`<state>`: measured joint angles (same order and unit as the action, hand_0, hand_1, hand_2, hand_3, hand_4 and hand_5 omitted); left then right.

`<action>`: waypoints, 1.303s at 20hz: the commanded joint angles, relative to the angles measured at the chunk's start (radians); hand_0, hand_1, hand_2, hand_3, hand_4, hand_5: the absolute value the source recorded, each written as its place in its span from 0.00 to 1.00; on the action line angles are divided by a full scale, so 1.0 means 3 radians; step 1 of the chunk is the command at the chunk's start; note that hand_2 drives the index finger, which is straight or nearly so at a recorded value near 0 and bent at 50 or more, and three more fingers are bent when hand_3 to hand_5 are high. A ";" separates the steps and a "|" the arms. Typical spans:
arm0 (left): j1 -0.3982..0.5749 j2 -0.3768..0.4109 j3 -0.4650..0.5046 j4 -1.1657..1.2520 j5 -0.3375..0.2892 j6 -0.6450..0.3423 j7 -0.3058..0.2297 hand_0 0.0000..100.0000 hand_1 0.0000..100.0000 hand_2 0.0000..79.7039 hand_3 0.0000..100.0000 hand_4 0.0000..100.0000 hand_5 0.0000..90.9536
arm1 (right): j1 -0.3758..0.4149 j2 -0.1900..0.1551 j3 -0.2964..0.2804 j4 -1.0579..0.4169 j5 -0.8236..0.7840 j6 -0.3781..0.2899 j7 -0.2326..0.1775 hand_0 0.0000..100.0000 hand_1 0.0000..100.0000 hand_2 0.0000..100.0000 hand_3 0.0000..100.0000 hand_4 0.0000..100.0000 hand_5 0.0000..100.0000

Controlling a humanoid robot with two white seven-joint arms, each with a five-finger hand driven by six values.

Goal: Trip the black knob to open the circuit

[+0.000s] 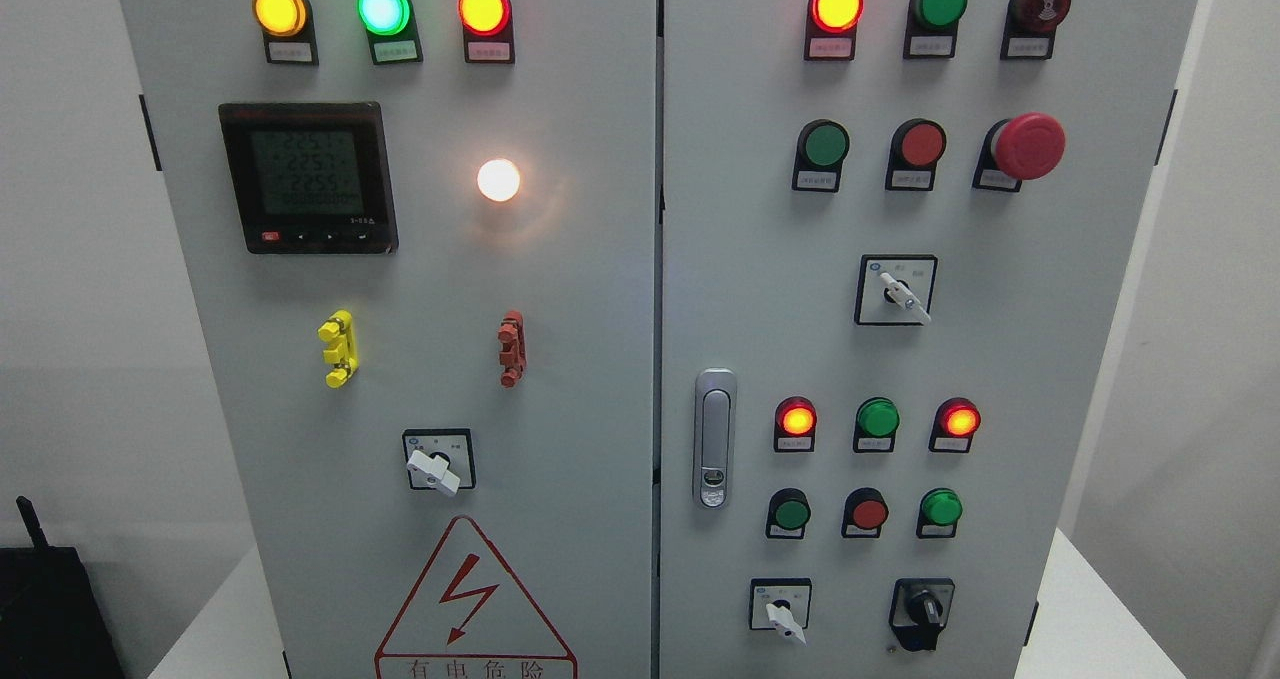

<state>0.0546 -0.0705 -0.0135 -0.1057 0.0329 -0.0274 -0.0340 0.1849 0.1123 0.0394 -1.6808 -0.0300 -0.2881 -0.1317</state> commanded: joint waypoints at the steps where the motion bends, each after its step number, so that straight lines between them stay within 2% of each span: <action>1: -0.0008 -0.0005 0.0004 -0.0001 0.0008 -0.0006 0.0001 0.12 0.39 0.00 0.00 0.00 0.00 | -0.0084 -0.0011 -0.0054 -0.0083 -0.0002 0.0009 0.0035 0.59 0.73 0.00 1.00 0.99 0.92; 16: -0.0008 -0.0005 0.0004 -0.0001 0.0008 -0.0006 0.0001 0.12 0.39 0.00 0.00 0.00 0.00 | -0.0355 -0.0098 -0.0070 -0.0175 -0.0002 0.0193 0.0035 0.61 0.74 0.00 1.00 0.99 0.92; 26: -0.0013 0.0000 0.0004 -0.0001 0.0008 -0.0006 0.0001 0.12 0.39 0.00 0.00 0.00 0.00 | -0.0407 -0.0103 -0.0070 -0.0211 -0.0002 0.0198 0.0035 0.61 0.74 0.00 1.00 0.99 0.92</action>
<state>0.0546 -0.0705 -0.0135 -0.1057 0.0329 -0.0274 -0.0340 0.0773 0.0842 0.0221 -1.7146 -0.0301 -0.2233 -0.1280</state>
